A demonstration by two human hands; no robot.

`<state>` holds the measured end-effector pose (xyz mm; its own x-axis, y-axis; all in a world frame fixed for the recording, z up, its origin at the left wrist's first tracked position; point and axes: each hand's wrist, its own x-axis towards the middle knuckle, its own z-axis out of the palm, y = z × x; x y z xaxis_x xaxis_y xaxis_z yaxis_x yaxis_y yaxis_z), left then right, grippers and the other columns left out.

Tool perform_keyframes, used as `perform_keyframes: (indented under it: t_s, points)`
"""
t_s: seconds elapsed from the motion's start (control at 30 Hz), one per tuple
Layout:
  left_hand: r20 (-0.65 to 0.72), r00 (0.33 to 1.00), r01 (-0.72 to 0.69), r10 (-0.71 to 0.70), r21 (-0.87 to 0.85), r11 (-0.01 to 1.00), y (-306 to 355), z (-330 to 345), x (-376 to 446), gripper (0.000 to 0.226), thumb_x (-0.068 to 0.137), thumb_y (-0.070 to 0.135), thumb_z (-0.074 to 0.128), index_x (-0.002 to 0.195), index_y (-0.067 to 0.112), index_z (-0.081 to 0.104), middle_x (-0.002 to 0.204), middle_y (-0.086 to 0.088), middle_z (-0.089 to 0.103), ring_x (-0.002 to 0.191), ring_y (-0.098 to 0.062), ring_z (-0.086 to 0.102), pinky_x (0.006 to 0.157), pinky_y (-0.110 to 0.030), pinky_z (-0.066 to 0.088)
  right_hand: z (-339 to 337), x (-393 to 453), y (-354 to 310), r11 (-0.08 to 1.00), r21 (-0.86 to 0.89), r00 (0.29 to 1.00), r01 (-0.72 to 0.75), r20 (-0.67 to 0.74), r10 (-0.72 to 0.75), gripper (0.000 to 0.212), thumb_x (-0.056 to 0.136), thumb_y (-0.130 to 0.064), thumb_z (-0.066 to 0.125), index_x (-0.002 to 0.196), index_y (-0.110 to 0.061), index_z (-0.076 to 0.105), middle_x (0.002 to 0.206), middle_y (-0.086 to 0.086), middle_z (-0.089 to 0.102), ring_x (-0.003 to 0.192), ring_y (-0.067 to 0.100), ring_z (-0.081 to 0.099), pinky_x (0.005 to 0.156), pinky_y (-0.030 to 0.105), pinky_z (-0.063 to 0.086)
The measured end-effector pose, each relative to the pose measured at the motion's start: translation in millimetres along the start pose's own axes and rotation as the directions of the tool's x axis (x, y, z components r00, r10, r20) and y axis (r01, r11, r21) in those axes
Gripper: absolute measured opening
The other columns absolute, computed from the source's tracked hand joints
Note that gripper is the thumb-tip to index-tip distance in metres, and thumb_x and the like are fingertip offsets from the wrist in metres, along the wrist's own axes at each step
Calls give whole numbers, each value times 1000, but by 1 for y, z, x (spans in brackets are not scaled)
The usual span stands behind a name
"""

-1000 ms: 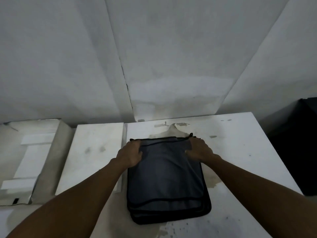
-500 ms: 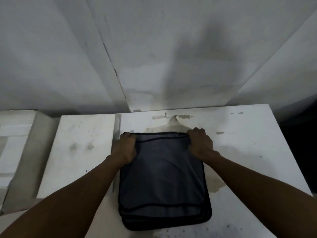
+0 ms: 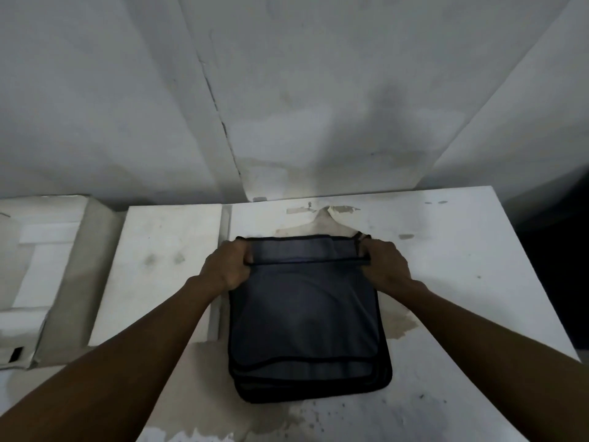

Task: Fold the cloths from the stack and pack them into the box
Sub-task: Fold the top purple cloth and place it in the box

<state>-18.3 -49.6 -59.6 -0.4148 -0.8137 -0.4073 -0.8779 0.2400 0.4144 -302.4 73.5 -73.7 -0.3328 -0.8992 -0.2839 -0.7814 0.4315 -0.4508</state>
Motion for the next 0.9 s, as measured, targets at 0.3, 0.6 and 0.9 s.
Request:
perform_keyframes:
  t_s: [0.3,0.6,0.9]
  points:
    - [25,996,-87,87,-12,996,-8,15,-67,21,68,2,59,68,22,55,81,-1,64,77,-23,61,67,-31,49,-1,-68,10,995,66,997,76,1,-76,19,74,-2,59,69,-17,49,73,1,58,69,22,56,53,29,39]
    - [67,970,-243,234,220,945,-25,55,-112,18,67,4,59,82,13,63,98,-8,67,95,-29,61,77,-28,42,36,-116,33,988,-50,988,149,55,-146,20,75,5,61,74,-15,56,84,10,66,80,25,60,60,27,39]
    - [109,964,-258,241,187,948,-39,77,-125,17,66,4,58,79,13,64,96,-7,65,95,-28,60,75,-28,43,48,-134,43,969,-153,977,193,120,-176,14,85,-5,53,85,-16,61,95,5,64,89,16,51,68,20,37]
